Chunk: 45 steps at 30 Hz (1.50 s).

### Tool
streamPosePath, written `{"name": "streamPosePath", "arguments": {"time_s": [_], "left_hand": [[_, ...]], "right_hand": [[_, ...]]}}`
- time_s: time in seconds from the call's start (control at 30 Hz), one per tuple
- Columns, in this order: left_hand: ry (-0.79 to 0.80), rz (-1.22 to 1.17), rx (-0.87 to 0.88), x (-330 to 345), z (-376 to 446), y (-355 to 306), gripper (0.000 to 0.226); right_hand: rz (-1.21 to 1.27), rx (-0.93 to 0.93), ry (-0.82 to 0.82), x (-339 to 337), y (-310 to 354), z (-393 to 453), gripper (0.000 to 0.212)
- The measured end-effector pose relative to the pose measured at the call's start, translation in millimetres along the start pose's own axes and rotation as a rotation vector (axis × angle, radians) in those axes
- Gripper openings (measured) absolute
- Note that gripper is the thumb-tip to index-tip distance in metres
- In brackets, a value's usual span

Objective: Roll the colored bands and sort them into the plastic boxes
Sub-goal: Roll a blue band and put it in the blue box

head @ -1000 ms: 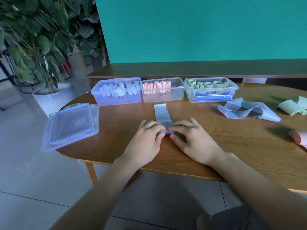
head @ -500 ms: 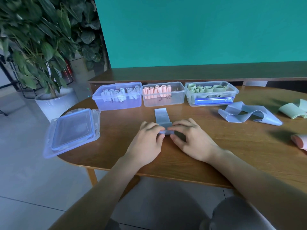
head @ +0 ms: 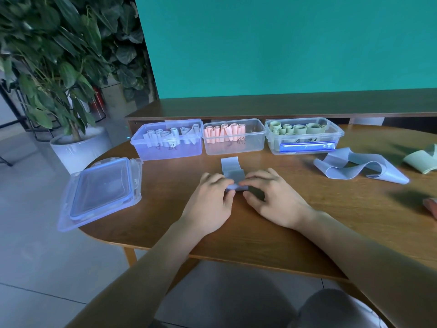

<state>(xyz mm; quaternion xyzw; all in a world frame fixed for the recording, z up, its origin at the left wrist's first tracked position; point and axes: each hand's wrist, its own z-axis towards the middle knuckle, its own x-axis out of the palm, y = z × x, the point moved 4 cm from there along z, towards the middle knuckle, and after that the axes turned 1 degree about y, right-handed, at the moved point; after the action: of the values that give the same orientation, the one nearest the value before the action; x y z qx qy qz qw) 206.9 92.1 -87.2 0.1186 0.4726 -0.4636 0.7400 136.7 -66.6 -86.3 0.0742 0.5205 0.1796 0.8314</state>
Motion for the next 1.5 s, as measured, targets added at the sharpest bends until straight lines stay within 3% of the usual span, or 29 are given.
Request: {"name": "streamPosePath", "arguments": {"time_s": [0.3, 0.93, 1.13, 1.33, 1.5], "left_hand": [[-0.039, 0.007, 0.023, 1, 8, 3, 0.021], [0.018, 0.047, -0.028, 14, 28, 18, 0.032], [-0.048, 0.039, -0.008, 11, 32, 17, 0.026], [-0.008, 0.041, -0.036, 16, 38, 21, 0.031], [0.019, 0.048, -0.060, 17, 43, 22, 0.037]], "right_hand": [[-0.005, 0.035, 0.067, 4, -10, 13, 0.037], [0.017, 0.061, 0.058, 10, -24, 32, 0.037], [-0.004, 0.107, 0.132, 15, -31, 42, 0.050], [-0.014, 0.060, 0.061, 12, -30, 46, 0.039], [-0.011, 0.082, 0.079, 15, -35, 50, 0.043]]}}
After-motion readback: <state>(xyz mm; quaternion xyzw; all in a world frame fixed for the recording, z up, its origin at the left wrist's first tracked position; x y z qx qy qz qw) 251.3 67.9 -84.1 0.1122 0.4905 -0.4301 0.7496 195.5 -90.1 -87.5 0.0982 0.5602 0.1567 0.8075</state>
